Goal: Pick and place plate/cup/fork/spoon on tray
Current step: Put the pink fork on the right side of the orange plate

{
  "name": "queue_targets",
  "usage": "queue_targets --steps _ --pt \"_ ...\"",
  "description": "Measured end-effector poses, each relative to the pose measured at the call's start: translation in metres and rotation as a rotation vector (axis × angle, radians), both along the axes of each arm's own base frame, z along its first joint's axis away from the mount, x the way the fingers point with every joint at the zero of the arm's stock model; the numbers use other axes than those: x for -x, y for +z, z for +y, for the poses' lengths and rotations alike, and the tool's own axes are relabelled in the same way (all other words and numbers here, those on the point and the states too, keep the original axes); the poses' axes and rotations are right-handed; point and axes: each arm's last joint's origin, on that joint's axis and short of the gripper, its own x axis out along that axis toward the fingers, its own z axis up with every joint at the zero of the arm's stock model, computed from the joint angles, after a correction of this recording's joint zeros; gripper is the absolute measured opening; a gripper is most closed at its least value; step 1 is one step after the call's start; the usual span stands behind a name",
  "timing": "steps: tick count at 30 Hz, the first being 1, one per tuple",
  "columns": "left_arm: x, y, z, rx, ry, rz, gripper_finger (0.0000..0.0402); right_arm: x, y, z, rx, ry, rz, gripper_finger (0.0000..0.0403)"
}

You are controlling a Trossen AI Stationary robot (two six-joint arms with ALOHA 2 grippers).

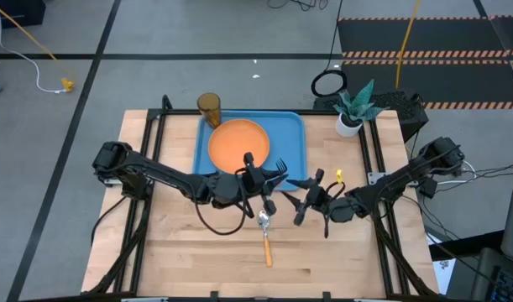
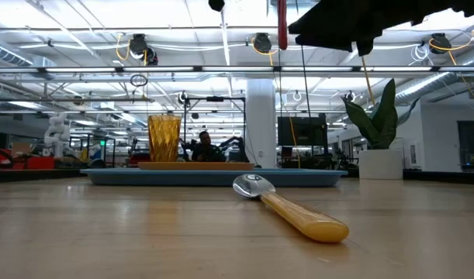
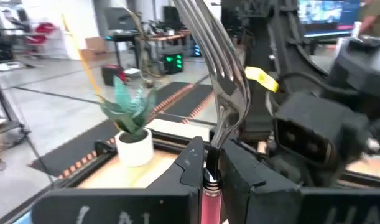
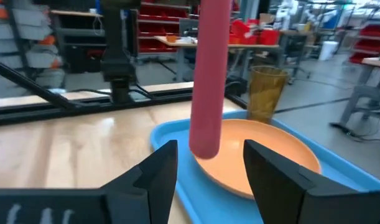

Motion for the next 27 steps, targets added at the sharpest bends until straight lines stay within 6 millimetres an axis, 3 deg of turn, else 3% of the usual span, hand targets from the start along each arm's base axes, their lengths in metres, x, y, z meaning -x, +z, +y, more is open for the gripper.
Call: queue_targets --steps 22,27 --pt "-0.015 -0.023 -0.018 0.016 0.033 -0.086 0.0029 -0.013 -0.022 0.0 0.095 -0.091 0.046 0.0178" --pt "-0.018 -0.031 -0.017 0.037 0.063 -0.078 0.0029 -0.012 -0.02 0.001 0.112 -0.15 0.037 0.0158"
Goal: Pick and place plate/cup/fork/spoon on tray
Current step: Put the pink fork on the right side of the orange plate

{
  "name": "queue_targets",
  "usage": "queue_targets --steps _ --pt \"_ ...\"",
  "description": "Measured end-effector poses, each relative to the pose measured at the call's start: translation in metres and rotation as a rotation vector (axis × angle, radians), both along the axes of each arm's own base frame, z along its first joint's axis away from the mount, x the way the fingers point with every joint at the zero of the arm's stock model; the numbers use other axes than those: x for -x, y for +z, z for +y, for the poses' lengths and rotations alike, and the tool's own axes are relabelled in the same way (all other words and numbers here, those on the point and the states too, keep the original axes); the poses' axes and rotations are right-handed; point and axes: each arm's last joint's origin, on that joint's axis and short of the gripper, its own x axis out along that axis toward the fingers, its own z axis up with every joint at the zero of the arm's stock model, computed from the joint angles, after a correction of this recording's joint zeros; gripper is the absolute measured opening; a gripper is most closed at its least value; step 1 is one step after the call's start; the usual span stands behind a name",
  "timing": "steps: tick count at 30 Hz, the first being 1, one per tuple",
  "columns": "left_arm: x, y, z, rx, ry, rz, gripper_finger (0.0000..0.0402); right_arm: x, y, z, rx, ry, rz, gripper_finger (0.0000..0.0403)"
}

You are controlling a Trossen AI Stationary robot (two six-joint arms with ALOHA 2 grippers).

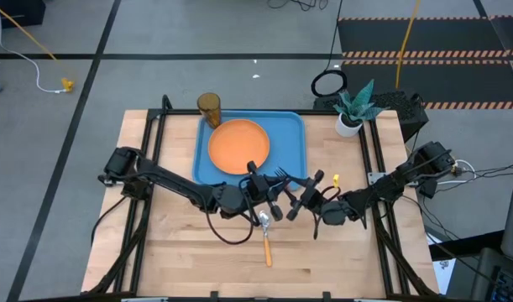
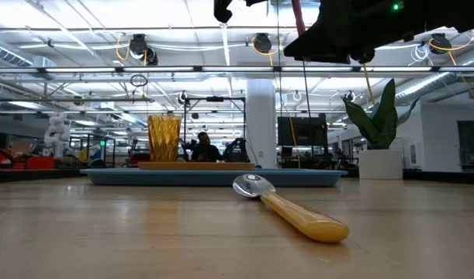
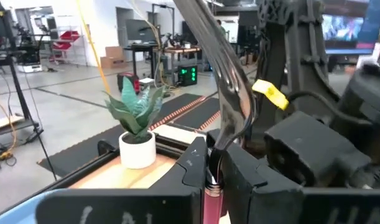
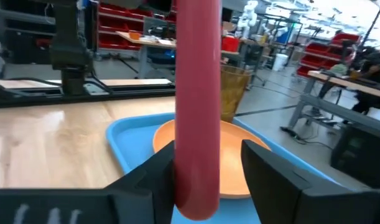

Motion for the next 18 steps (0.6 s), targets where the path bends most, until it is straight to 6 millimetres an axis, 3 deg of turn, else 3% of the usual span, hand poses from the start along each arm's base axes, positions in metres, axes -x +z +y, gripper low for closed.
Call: queue_targets --steps 10,13,18 --pt "-0.0018 -0.0027 0.0033 -0.006 0.009 0.012 0.0029 0.0011 -0.0005 0.0016 0.025 -0.003 0.021 0.0056" --pt "-0.0018 -0.0028 0.0035 0.009 0.009 0.006 0.0035 0.0012 -0.0006 0.0021 0.025 0.0 0.022 0.0055" --pt "-0.0017 -0.0041 0.0032 0.026 0.0 0.014 0.0098 0.0025 0.0019 0.0025 0.007 0.001 0.004 0.0062"
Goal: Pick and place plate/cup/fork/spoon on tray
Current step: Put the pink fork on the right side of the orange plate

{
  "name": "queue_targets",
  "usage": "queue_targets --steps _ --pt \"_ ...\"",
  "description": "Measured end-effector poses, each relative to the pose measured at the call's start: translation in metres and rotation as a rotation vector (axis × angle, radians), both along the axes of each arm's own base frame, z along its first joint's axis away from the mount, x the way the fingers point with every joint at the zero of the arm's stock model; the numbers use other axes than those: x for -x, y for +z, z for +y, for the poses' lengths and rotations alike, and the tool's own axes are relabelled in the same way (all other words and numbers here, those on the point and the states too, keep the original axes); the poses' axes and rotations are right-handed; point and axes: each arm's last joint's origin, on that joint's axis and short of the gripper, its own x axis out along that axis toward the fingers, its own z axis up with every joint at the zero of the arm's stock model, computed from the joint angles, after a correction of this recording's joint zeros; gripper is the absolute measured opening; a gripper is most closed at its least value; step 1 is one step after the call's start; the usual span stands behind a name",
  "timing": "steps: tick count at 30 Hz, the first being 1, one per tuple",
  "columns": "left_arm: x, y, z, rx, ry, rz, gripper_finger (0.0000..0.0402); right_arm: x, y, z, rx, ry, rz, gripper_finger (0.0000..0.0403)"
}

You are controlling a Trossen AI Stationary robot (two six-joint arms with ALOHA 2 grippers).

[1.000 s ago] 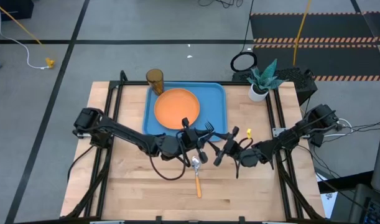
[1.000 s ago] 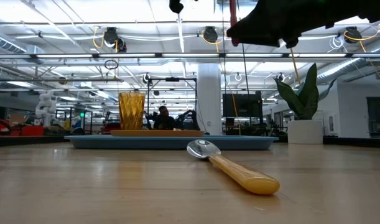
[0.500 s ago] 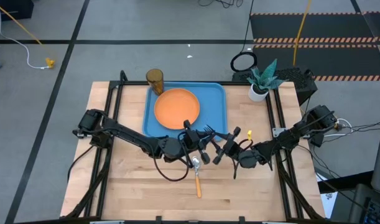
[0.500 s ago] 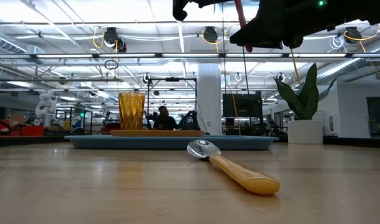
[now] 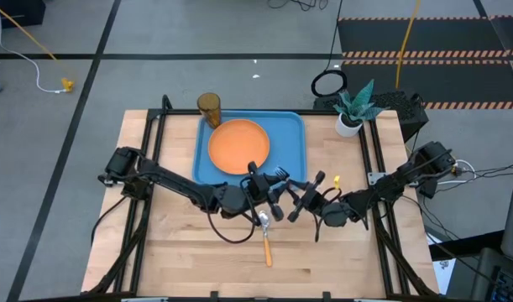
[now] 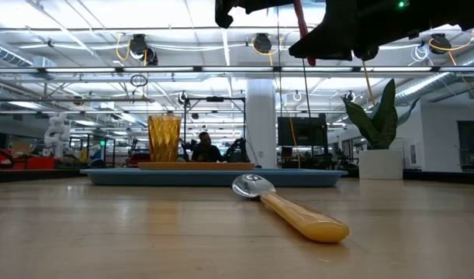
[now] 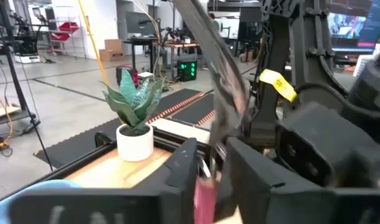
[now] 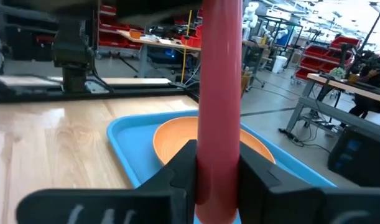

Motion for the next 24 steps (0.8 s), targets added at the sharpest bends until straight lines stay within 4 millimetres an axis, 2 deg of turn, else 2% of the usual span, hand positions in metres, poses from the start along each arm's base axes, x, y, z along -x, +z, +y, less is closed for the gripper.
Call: queue_targets --steps 5,10,16,24 --pt "0.004 0.0 0.0 -0.022 -0.027 0.078 0.0157 0.005 0.01 0.001 -0.023 0.063 -0.02 0.006" --pt "0.017 0.012 0.0 -0.072 -0.108 0.187 0.0192 0.013 0.021 0.003 -0.036 0.213 0.014 0.0056" --pt "0.029 0.025 0.006 -0.131 -0.279 0.276 0.0201 0.019 0.03 0.0 -0.087 0.382 0.04 0.0063" --pt "0.021 0.022 0.014 -0.113 -0.471 0.256 0.0202 0.017 0.025 -0.006 -0.115 0.545 0.088 0.006"
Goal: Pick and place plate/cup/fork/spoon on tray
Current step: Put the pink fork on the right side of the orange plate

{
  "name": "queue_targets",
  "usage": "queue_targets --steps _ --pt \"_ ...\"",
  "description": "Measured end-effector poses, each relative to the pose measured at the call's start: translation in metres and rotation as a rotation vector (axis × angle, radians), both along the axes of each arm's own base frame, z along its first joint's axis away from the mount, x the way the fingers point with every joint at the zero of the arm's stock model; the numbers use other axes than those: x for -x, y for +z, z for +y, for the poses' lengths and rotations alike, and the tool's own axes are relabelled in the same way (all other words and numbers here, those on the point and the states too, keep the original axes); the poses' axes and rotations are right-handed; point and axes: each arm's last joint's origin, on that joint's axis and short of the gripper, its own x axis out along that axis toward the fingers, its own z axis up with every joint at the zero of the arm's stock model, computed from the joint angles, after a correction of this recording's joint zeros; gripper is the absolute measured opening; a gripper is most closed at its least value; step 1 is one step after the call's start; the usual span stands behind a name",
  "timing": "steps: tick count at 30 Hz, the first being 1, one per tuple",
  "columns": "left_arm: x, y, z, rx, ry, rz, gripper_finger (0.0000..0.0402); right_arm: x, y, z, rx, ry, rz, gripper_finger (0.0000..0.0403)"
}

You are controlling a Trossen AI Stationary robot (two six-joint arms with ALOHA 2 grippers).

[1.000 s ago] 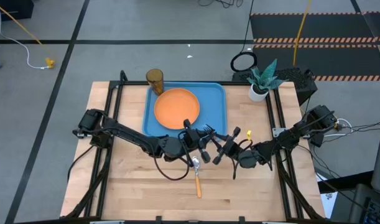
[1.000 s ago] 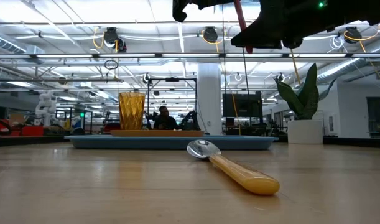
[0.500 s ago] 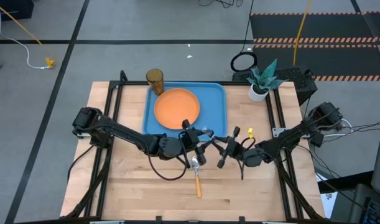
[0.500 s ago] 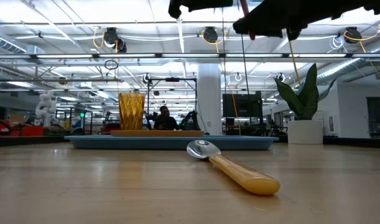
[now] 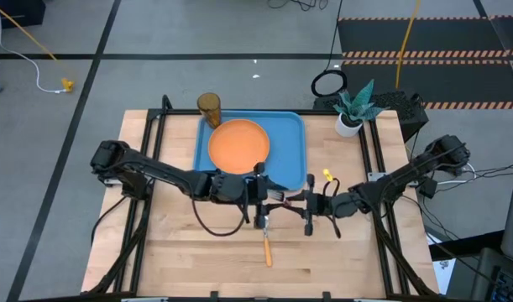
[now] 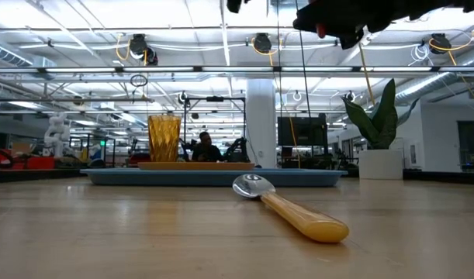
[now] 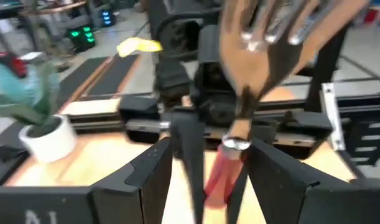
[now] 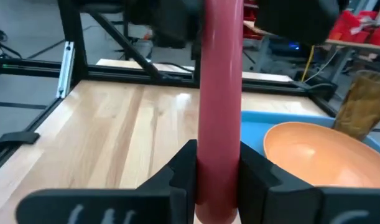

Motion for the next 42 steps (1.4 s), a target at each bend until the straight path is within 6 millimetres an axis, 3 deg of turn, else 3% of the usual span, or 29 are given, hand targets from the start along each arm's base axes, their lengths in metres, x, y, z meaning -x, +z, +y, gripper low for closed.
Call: queue_targets --steps 7,17,28,42 --pt "0.001 -0.001 -0.006 0.019 -0.017 0.003 0.0195 0.004 -0.005 -0.002 -0.017 0.045 -0.064 0.0059" --pt "-0.002 0.003 -0.012 0.061 -0.026 -0.081 0.0104 0.006 -0.006 -0.003 -0.026 0.058 -0.108 0.006" --pt "-0.015 -0.012 -0.013 0.021 -0.056 -0.117 0.0123 0.006 -0.004 -0.001 -0.041 0.112 -0.126 0.006" --pt "-0.017 -0.01 -0.015 0.009 -0.111 -0.163 0.0052 0.006 -0.004 0.001 -0.048 0.184 -0.125 0.0059"
